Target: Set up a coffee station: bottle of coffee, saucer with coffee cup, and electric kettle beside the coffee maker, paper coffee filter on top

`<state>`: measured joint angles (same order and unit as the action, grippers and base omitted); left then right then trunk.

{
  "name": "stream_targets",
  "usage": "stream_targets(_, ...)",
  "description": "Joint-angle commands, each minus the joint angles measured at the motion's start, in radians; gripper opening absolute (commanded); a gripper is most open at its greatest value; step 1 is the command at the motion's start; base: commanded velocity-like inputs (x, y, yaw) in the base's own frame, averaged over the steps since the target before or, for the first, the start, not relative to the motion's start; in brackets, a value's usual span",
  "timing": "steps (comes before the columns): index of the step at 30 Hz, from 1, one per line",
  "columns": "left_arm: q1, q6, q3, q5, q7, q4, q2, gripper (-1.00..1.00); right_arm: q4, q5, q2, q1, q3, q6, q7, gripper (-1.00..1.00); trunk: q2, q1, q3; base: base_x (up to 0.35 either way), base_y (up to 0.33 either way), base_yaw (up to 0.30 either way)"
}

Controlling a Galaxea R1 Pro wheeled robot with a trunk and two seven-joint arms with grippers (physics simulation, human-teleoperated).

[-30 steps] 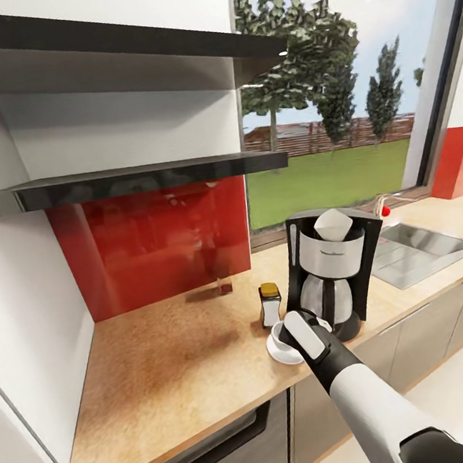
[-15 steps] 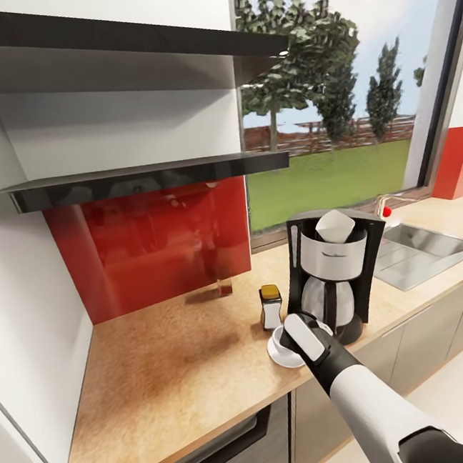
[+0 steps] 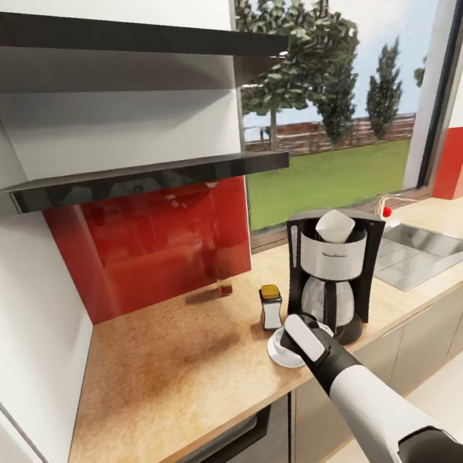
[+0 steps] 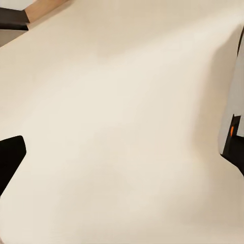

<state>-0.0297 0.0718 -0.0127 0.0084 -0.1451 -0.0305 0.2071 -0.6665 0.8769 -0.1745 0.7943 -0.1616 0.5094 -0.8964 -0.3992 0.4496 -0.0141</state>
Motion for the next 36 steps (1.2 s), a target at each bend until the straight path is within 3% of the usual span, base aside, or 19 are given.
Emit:
stream_targets(1,-0.001,0.006,-0.001,0.001,-0.001,-0.004,0.0,1.0,-0.001,0.002,0.0,0.0,-0.002,0.006,-0.006,1.0,-0.001,0.0,0.0,0.0,0.0,0.0)
stream_targets(16,-0.001,0.006,-0.001,0.001,-0.002,-0.004,0.0,1.0,-0.013,0.002,0.0,0.0,-0.001,0.007,-0.006,1.0,-0.001,0.0,0.0,0.0,0.0,0.0)
stream_targets(25,-0.001,0.007,0.0,-0.001,-0.001,-0.003,0.0,1.0,-0.205,0.002,0.0,0.0,-0.002,0.015,-0.008,1.0,-0.001,0.0,0.0,-0.002,0.0,0.0)
stream_targets(36,-0.001,0.008,0.002,-0.001,-0.001,0.001,-0.001,1.0,-0.22,0.002,0.0,0.0,-0.004,0.015,-0.006,1.0,-0.001,0.0,0.0,-0.201,-0.061,0.0)
